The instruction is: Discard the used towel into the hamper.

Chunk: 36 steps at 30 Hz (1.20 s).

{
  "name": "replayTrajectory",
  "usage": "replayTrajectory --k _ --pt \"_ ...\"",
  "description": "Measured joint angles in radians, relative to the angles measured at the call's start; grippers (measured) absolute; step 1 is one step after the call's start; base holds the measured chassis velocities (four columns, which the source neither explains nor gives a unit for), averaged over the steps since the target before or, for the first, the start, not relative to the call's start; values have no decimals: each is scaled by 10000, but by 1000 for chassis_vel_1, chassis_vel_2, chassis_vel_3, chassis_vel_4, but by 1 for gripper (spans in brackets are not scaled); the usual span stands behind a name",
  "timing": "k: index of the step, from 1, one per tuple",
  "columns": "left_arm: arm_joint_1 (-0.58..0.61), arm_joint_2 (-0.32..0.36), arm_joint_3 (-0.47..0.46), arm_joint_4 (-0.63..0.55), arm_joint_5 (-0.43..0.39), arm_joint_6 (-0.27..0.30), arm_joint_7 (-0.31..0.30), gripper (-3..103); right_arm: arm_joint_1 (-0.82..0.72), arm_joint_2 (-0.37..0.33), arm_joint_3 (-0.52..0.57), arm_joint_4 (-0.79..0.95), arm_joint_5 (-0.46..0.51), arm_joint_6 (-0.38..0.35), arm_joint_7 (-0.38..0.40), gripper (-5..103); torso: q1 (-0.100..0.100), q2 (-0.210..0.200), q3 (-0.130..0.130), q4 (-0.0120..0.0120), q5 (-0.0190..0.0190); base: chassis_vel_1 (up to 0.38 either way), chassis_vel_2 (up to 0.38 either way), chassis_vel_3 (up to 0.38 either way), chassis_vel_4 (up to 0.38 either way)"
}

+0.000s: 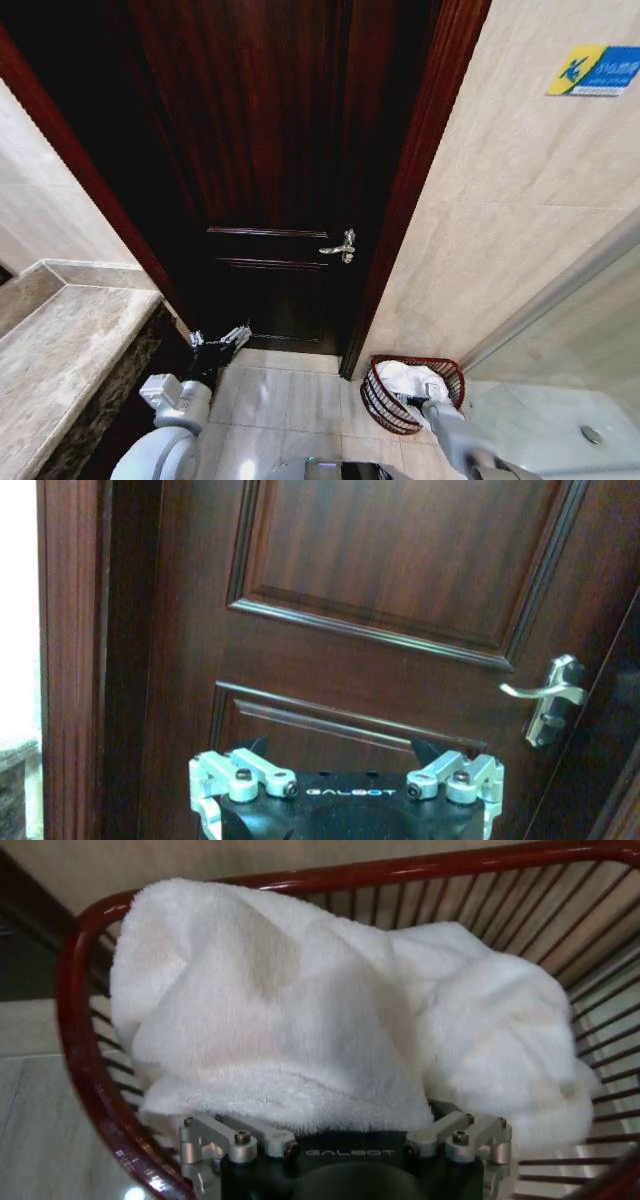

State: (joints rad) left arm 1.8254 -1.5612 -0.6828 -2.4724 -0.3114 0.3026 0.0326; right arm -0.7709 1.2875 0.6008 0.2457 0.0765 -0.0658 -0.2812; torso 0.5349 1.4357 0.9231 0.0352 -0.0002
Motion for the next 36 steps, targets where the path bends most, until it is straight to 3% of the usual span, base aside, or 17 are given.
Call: replayTrajectory --k 5,14,15,23,25,30,36 --pt "0 -1 0 0 0 0 0 97 -129 -71 -4 398 275 -11 84 100 0 -1 1 0 10 0 0 0 0" --pt "0 0 0 0 0 0 0 97 -2726 -1082 -246 5432 2105 -902 252 100 0 0 0 -2 -11 0 0 0 0" --pt "0 2 0 0 0 0 0 97 -3163 -1157 -221 6120 2264 -998 287 100 0 0 0 -3 2 0 0 0 0" --pt "0 0 0 0 0 0 0 97 -5433 -1053 -40 9370 2580 -1075 388 100 0 0 0 5 -1 0 0 0 0" --pt "0 1 0 0 0 0 0 97 -6221 -870 -46 10246 2824 -1210 416 100 0 0 0 -4 3 0 0 0 0" --pt "0 0 0 0 0 0 0 97 -6819 -587 -106 10553 2767 -1160 411 100 -1 1 0 -5 3 0 0 0 0" --pt "0 0 0 0 0 0 0 97 -6205 -495 -225 9038 3349 -690 69 100 -1 0 1 -2 0 0 0 0 0"
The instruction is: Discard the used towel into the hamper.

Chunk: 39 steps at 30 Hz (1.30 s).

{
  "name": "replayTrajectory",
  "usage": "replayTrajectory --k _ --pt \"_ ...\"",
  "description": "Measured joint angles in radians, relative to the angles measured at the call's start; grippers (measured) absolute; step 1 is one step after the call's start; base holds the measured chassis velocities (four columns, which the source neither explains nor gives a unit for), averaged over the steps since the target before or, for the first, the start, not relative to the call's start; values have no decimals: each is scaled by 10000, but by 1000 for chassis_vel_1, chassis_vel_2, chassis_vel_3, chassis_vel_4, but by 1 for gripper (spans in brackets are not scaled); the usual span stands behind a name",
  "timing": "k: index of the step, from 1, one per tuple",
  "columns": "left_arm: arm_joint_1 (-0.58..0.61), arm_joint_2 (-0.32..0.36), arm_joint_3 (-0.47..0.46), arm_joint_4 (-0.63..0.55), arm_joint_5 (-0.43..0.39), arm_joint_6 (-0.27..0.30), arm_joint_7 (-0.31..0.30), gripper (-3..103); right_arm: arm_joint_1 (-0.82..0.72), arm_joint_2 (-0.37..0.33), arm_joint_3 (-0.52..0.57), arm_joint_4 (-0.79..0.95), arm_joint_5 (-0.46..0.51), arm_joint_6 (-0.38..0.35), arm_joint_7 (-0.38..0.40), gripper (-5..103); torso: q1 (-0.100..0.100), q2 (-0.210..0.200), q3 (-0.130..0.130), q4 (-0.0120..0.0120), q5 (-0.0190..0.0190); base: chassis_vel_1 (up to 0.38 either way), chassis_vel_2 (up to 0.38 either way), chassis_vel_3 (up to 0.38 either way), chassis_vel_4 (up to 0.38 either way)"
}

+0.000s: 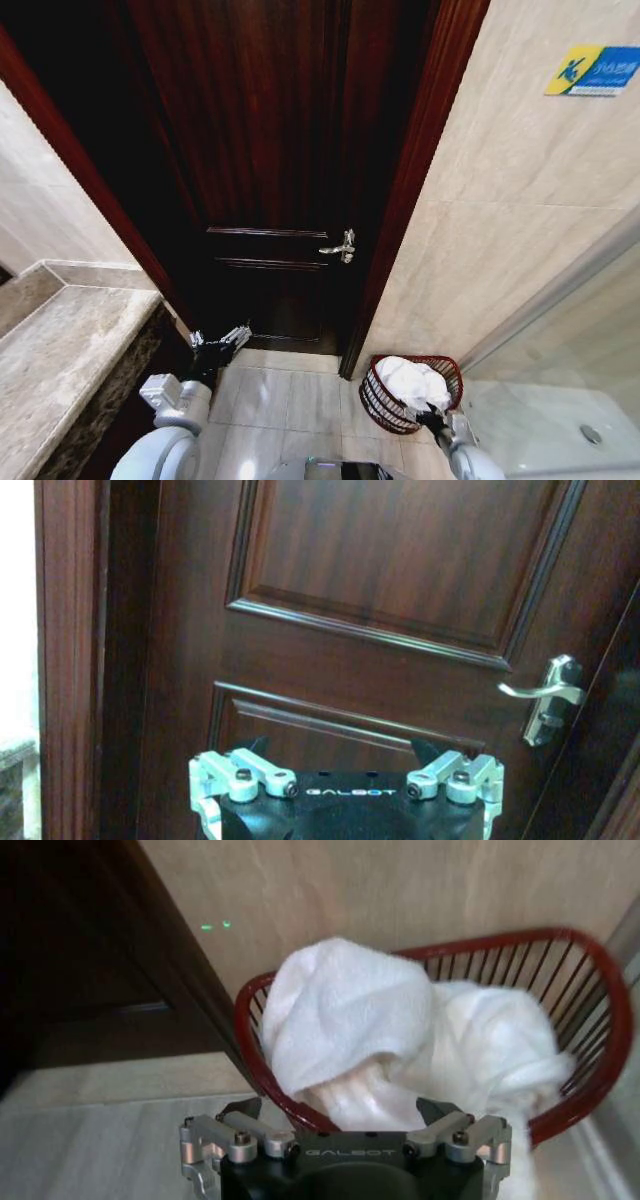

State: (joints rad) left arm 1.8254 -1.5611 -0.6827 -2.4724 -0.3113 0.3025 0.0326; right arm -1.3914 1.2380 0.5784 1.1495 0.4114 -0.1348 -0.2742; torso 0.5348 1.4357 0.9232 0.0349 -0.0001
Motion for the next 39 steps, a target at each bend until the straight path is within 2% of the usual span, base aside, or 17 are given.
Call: replayTrajectory --k 6,8,9,11,13,16,20,21,23,24,26,28,30,31,32,34,39 --pt "0 -1 0 0 0 0 0 97 1248 488 -171 -744 -559 -39 -165 100 1 0 1 8 5 0 0 0 0" --pt "0 -1 0 0 0 0 0 97 1359 666 -157 -243 -1580 -57 113 100 2 -1 1 7 3 0 0 0 0" --pt "0 -1 -1 0 0 0 0 97 1256 733 21 197 -3200 394 461 100 2 0 0 0 -4 0 0 0 0" --pt "0 0 0 0 0 0 0 97 1310 678 115 -6 -3719 724 526 96 2 0 0 -1 1 0 0 0 0" --pt "0 0 0 0 0 0 0 97 1386 614 127 -216 -3740 826 523 96 1 0 0 -3 1 0 0 0 0" --pt "0 0 0 0 0 0 0 97 1779 510 131 -937 -3569 890 429 86 1 0 0 -3 -1 0 0 0 0" --pt "0 -1 0 -1 0 0 0 97 3310 637 137 -3596 -3581 1444 228 64 2 0 1 7 2 0 0 0 0" --pt "0 -1 0 -1 0 0 0 97 3310 637 137 -3596 -3581 1444 228 64 2 0 1 7 2 0 0 0 0" --pt "0 -1 -1 0 0 0 -1 97 4301 695 209 -5654 -3916 2098 166 53 2 -1 1 2 6 0 0 0 0" --pt "0 -2 -1 0 0 0 0 97 4725 692 229 -6438 -3998 2265 121 53 2 -1 1 -1 5 0 0 0 0" --pt "0 -1 -1 0 0 0 0 97 5108 683 249 -7048 -4024 2343 78 47 2 -1 1 1 1 0 0 0 0" --pt "0 0 0 0 0 0 0 97 5692 688 299 -7867 -4036 2292 53 37 2 -1 1 4 -2 0 0 0 0" --pt "0 -1 -1 0 0 0 0 97 5754 698 307 -7946 -4036 2258 59 37 2 -1 1 3 -2 0 0 0 0" --pt "0 0 0 0 0 0 0 97 5941 755 345 -8173 -4037 2051 96 26 2 -1 1 2 1 0 0 0 0" --pt "0 -1 0 0 0 0 0 97 6016 782 366 -8287 -4035 1941 110 26 2 -1 1 2 1 0 0 0 0" --pt "0 -1 0 0 0 0 0 97 6338 836 443 -8861 -4050 1655 136 15 2 0 0 2 1 0 0 0 0" --pt "0 0 0 0 0 0 0 97 6631 909 555 -9439 -4087 1330 219 5 2 -1 0 3 1 0 0 0 0"
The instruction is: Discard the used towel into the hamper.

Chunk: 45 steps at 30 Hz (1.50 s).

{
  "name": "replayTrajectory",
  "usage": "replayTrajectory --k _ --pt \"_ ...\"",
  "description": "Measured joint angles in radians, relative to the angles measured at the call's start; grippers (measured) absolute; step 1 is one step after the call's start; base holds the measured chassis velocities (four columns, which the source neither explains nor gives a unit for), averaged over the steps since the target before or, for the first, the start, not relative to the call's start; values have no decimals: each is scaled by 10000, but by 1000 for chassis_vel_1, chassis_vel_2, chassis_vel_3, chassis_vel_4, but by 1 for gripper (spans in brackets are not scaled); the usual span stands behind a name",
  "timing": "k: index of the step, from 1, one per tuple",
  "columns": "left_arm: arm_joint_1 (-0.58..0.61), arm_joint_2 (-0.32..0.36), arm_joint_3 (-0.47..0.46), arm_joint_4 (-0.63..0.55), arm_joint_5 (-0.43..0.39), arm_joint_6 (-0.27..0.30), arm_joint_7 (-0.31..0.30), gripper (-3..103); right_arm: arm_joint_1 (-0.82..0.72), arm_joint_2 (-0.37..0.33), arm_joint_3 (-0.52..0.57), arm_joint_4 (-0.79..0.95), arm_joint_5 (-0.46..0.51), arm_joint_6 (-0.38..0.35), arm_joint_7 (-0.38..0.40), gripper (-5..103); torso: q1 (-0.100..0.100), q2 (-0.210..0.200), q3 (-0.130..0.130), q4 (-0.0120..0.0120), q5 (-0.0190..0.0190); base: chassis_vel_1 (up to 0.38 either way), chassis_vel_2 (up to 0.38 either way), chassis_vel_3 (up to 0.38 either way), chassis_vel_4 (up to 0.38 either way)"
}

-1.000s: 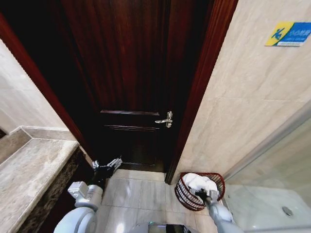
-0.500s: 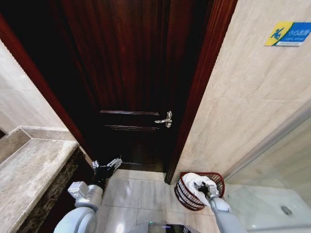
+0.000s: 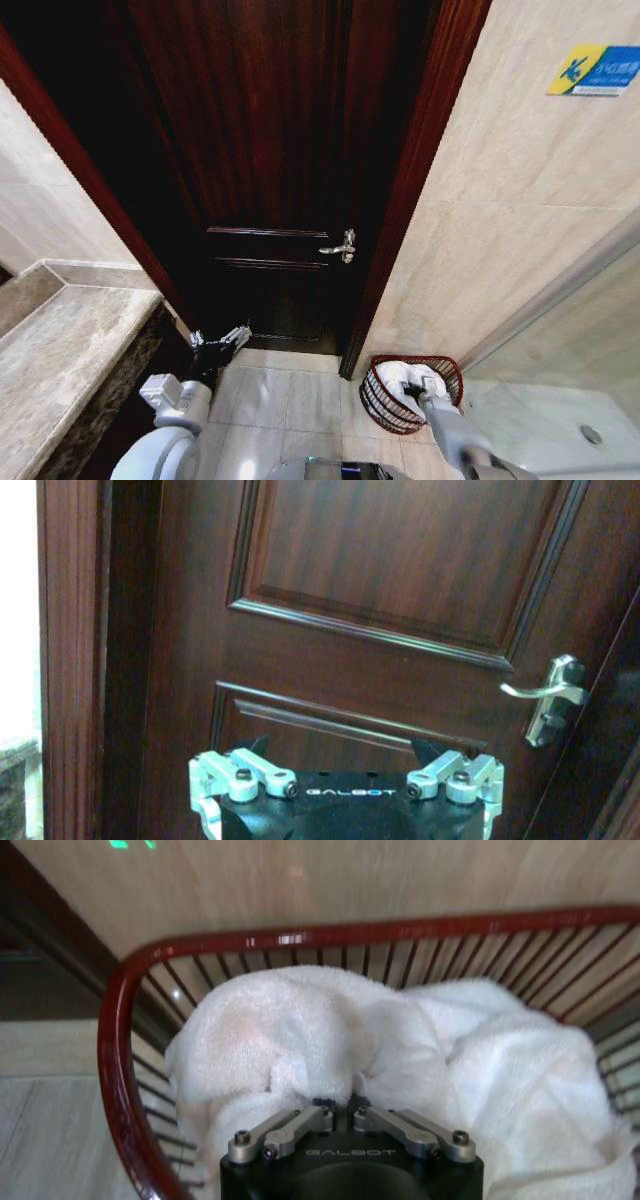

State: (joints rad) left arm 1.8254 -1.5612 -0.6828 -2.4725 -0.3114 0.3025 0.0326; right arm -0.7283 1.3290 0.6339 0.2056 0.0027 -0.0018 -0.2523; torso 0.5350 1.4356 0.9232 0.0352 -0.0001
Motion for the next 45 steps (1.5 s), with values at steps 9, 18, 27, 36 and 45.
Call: replayTrajectory --k 9,18,27,36,45 --pt "0 0 0 0 0 0 0 97 172 -55 63 -407 -27 -413 100 4 0 0 0 1 4 0 0 0 0" --pt "0 0 0 0 0 0 0 97 -1268 -124 -133 2680 1517 -1738 -139 14 0 0 1 -5 1 0 0 0 0" --pt "0 -2 -1 0 0 0 0 97 -3080 -541 -304 6465 2504 -3302 -130 47 0 0 -1 -1 1 0 0 0 0" --pt "0 0 0 1 0 0 0 97 -5142 -1071 -200 9551 3174 -3680 68 84 -1 0 -1 -2 3 0 0 0 0" --pt "0 0 -1 0 0 0 0 97 -7218 -747 302 12786 3607 -3348 233 100 -1 0 -1 -1 -1 0 0 0 0"
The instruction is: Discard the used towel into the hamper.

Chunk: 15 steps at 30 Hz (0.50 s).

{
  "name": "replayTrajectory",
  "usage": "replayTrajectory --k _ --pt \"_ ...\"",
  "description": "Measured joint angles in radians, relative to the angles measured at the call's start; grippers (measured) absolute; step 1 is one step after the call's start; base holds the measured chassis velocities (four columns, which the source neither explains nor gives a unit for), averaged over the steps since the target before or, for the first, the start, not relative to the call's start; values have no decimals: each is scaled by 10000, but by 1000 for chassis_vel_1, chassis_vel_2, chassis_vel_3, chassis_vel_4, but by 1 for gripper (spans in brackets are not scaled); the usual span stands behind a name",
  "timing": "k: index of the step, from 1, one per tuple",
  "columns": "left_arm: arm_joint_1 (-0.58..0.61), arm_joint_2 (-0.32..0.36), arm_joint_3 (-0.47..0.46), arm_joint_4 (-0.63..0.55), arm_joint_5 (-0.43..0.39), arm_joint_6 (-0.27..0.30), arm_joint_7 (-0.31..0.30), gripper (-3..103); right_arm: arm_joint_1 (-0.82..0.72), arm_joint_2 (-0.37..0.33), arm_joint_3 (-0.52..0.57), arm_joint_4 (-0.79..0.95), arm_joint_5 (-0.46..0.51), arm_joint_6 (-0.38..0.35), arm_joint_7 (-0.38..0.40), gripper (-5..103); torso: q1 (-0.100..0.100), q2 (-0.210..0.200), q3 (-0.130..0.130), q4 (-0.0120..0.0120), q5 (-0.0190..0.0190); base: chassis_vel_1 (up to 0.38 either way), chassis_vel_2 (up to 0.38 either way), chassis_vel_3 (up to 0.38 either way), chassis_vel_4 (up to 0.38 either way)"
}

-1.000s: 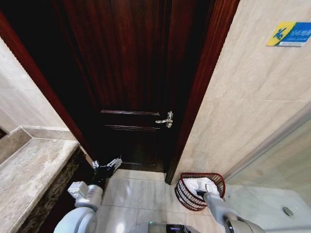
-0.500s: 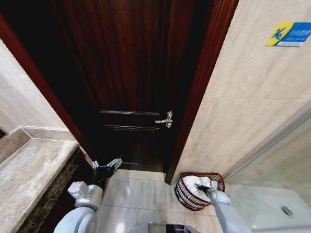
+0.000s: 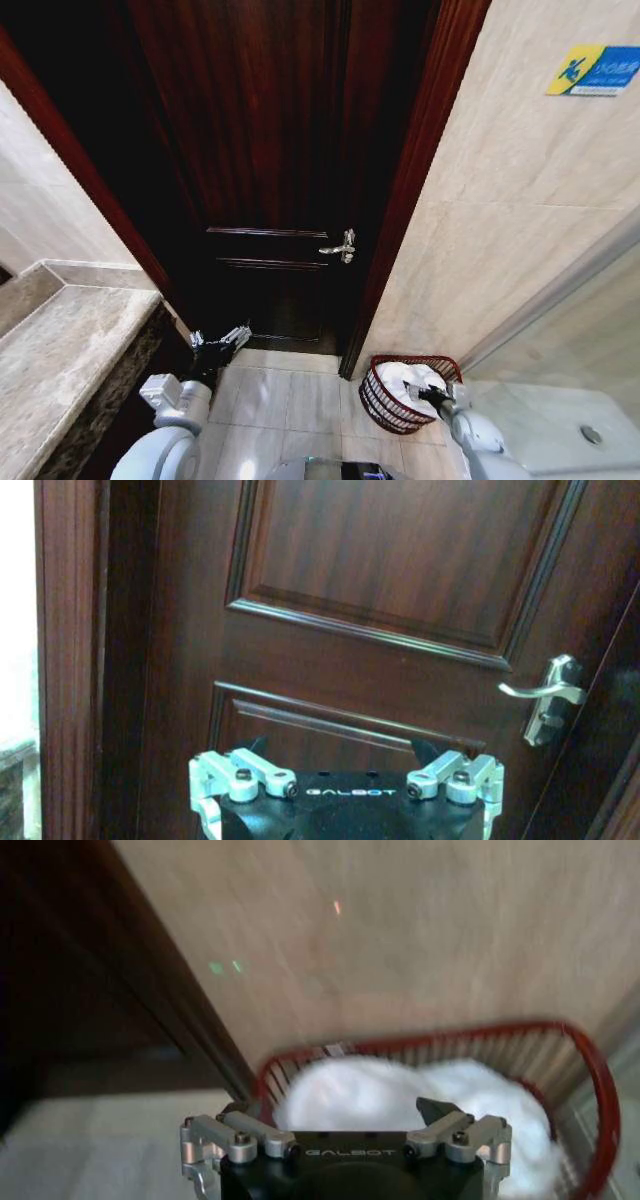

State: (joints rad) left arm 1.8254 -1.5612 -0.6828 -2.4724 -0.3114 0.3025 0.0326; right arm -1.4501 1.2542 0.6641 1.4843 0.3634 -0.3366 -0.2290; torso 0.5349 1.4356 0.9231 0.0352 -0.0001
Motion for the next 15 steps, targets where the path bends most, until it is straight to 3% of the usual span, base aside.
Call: replayTrajectory --k 7,15 --pt "0 -1 0 0 0 0 0 97 -1435 818 808 2226 -523 1112 -53 100 0 0 0 0 0 0 0 0 0" --pt "0 0 0 0 0 1 0 97 -3016 1796 1593 4087 -424 2172 -162 100 -1 1 0 -2 -1 0 0 0 0"
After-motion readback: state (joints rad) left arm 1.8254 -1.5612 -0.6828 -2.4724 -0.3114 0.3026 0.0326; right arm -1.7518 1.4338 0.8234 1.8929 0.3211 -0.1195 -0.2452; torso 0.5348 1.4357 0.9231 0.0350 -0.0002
